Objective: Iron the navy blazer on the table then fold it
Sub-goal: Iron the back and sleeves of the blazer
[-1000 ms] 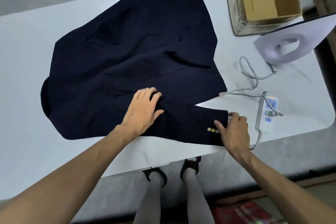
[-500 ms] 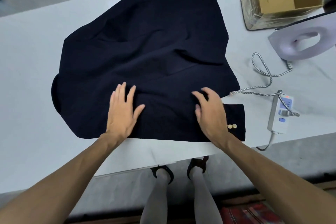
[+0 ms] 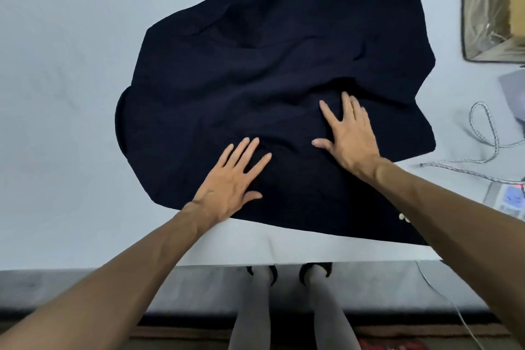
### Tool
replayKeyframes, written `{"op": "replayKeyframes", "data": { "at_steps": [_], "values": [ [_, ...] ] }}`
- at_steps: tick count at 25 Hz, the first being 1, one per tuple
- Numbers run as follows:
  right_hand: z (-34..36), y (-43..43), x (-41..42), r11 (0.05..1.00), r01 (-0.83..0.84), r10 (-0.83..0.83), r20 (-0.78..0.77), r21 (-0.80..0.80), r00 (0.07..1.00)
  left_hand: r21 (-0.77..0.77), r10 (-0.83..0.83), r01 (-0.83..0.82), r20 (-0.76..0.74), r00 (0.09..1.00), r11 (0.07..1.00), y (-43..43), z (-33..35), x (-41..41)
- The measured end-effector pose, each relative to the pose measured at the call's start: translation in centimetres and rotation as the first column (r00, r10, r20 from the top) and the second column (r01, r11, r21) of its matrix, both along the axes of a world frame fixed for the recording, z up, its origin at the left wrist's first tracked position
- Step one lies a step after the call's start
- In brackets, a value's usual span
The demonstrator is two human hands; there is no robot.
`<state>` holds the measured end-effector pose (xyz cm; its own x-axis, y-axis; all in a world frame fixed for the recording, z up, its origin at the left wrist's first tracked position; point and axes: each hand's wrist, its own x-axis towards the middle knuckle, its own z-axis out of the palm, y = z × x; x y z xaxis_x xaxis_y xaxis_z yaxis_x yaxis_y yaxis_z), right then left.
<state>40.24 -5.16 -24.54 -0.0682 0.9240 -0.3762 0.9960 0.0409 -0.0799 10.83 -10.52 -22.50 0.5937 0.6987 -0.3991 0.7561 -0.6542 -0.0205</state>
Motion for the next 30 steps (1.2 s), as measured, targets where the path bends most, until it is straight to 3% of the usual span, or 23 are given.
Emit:
{"op": "replayKeyframes", "data": {
  "at_steps": [2,4,5,7,9,10,12,14,15,17,19,20,21,22,24,26,28,30],
  "values": [
    [-0.5,1.3,0.5,0.999,-0.026,0.025,0.03,0.041,0.999,-0.036,-0.003,-0.001,-0.096,0.995,0.999,-0.3,-0.6,0.4],
    [-0.1,1.9,-0.1,0.991,0.064,-0.067,0.023,0.116,0.997,-0.071,0.012,-0.018,-0.084,0.996,0.997,-0.2,-0.5,0.4],
    [0.5,1.4,-0.8,0.979,0.075,-0.065,-0.057,0.189,0.996,-0.094,0.03,-0.033,-0.039,0.999,0.995,0.0,-0.1,0.5],
    [1.5,-1.5,-1.9,0.953,-0.042,0.113,-0.224,0.3,0.968,-0.102,0.068,-0.061,0.072,0.995,0.993,0.4,0.9,1.5],
    [2.0,-5.6,-1.5,0.935,-0.27,0.313,-0.175,0.23,0.933,-0.141,0.06,-0.051,0.055,0.997,0.989,0.9,2.0,3.4],
    [2.4,-7.1,-0.6,0.945,-0.273,0.301,-0.148,0.18,0.942,-0.167,0.066,-0.063,0.012,0.998,0.984,1.3,2.5,4.7],
    [3.6,-7.9,1.8,0.969,-0.071,0.128,-0.235,0.236,0.964,-0.167,0.111,-0.112,-0.015,0.994,0.98,1.9,3.5,7.5],
    [7.1,-7.5,5.2,0.908,0.29,-0.145,-0.423,0.301,0.894,-0.171,0.132,-0.125,0.029,0.991,0.977,2.4,4.6,11.2],
    [9.0,-7.2,7.7,0.804,0.507,-0.299,-0.526,0.31,0.796,-0.188,0.13,-0.119,0.045,0.99,0.975,2.3,4.9,13.1],
    [12.2,-6.3,13.6,0.43,0.871,-0.557,-0.689,0.24,0.464,-0.238,0.128,-0.123,0.004,0.992,0.963,2.3,5.4,17.2],
    [13.6,-5.4,19.6,0.023,0.997,-0.65,-0.757,0.073,0.071,-0.297,0.159,-0.175,-0.079,0.984,0.939,2.5,5.1,20.5],
    [13.6,-4.8,22.0,-0.105,0.994,-0.652,-0.752,-0.034,-0.095,-0.323,0.186,-0.219,-0.13,0.974,0.921,2.6,4.7,21.5],
    [13.4,-4.4,24.3,-0.158,0.98,-0.654,-0.731,-0.121,-0.196,-0.342,0.21,-0.261,-0.179,0.961,0.903,2.7,4.2,22.6],
    [13.0,-4.0,26.0,-0.142,0.975,-0.677,-0.701,-0.173,-0.223,-0.347,0.225,-0.291,-0.22,0.949,0.891,2.8,3.6,23.4],
    [11.3,-3.1,28.3,-0.007,0.972,-0.729,-0.664,-0.234,-0.166,-0.314,0.217,-0.304,-0.285,0.934,0.899,2.5,2.3,24.7],
    [9.9,-2.4,29.3,0.064,0.969,-0.757,-0.644,-0.237,-0.108,-0.243,0.202,-0.287,-0.322,0.925,0.927,2.2,1.5,25.3],
    [9.0,-2.0,29.4,0.07,0.981,-0.777,-0.626,-0.182,-0.061,-0.211,0.2,-0.277,-0.323,0.925,0.938,2.0,1.5,25.3],
    [9.4,-1.9,29.2,0.135,0.99,-0.802,-0.592,-0.047,0.081,-0.234,0.189,-0.266,-0.307,0.933,0.935,2.3,1.7,25.1]
  ]
}}
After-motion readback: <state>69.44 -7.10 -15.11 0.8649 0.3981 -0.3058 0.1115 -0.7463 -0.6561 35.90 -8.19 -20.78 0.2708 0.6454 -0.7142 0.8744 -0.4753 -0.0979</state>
